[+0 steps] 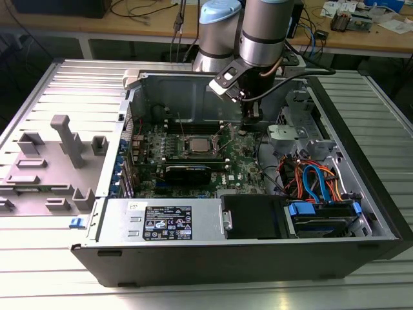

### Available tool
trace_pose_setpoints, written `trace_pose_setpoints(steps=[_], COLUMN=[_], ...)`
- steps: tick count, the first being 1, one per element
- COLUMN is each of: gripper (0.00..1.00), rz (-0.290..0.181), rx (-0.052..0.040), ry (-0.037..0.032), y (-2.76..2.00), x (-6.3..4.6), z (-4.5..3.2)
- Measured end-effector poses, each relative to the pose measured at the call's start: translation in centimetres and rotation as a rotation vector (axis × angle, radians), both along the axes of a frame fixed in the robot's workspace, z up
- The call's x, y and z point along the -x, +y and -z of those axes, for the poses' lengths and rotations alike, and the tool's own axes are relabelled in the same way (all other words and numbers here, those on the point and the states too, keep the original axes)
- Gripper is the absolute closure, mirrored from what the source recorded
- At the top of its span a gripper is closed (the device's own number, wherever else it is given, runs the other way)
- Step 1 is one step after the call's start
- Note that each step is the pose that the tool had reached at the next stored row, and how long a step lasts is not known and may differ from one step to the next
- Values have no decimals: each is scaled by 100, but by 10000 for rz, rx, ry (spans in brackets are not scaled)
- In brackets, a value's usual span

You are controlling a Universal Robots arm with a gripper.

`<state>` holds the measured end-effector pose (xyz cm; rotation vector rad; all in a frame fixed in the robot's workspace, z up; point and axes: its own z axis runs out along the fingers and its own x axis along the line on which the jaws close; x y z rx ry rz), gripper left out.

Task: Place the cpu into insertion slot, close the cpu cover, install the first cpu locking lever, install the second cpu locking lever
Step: 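Close the cpu cover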

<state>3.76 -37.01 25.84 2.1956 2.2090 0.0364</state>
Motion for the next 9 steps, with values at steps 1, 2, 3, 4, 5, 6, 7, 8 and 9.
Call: trace_pose_setpoints(steps=[1, 2, 3, 4, 5, 6, 7, 8, 9], gripper=[89, 89, 89, 89, 89, 89, 89, 89, 89], rz=[-3, -22, -35, -56, -94, -157, -240, -338, -450], rx=[0, 0, 0, 1, 0, 0, 0, 3, 4], ry=[0, 0, 0, 0, -1, 2, 4, 7, 12], y=[0, 0, 0, 0, 0, 0, 0, 0, 0], x=[0, 0, 0, 0, 3, 7, 10, 14, 17], z=[0, 0, 1, 2, 4, 7, 10, 12, 16])
